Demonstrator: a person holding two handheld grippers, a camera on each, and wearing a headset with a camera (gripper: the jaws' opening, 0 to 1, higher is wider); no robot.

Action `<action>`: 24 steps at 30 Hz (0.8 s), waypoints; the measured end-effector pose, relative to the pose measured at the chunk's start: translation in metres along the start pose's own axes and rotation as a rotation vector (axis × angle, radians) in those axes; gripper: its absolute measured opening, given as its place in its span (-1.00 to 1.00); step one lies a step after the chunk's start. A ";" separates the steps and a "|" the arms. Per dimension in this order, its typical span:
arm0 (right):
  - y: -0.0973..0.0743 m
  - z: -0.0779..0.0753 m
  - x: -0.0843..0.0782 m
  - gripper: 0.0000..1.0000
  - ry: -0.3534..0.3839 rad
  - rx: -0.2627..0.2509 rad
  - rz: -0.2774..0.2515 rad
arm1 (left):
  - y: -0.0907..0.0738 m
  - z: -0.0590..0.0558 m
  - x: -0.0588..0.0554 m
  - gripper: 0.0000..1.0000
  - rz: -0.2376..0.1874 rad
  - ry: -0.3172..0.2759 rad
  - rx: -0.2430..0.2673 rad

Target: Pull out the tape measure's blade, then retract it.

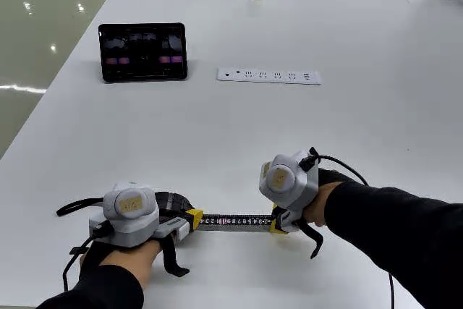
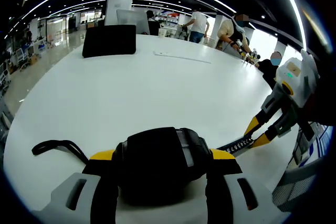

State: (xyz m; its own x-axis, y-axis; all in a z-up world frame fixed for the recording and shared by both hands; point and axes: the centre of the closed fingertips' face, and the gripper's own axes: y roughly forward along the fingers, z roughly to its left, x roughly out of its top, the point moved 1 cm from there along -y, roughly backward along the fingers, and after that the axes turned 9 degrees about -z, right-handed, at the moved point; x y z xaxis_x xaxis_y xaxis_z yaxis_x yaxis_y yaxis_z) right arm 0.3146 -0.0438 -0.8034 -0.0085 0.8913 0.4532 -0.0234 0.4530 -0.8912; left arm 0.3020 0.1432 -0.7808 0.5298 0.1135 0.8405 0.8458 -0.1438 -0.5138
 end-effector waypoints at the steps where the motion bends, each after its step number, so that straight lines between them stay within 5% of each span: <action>1: 0.000 0.000 0.001 -0.77 -0.001 0.001 0.000 | 0.000 0.000 0.000 0.26 0.000 0.000 0.000; 24: 0.003 0.000 0.006 -0.76 0.001 0.000 -0.005 | 0.001 0.000 0.001 0.26 0.000 -0.002 -0.001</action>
State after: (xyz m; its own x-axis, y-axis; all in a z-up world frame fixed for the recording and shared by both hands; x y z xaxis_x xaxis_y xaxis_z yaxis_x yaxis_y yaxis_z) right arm 0.3140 -0.0368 -0.8035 -0.0070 0.8890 0.4578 -0.0237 0.4575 -0.8889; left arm 0.3030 0.1433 -0.7807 0.5298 0.1155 0.8402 0.8459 -0.1443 -0.5135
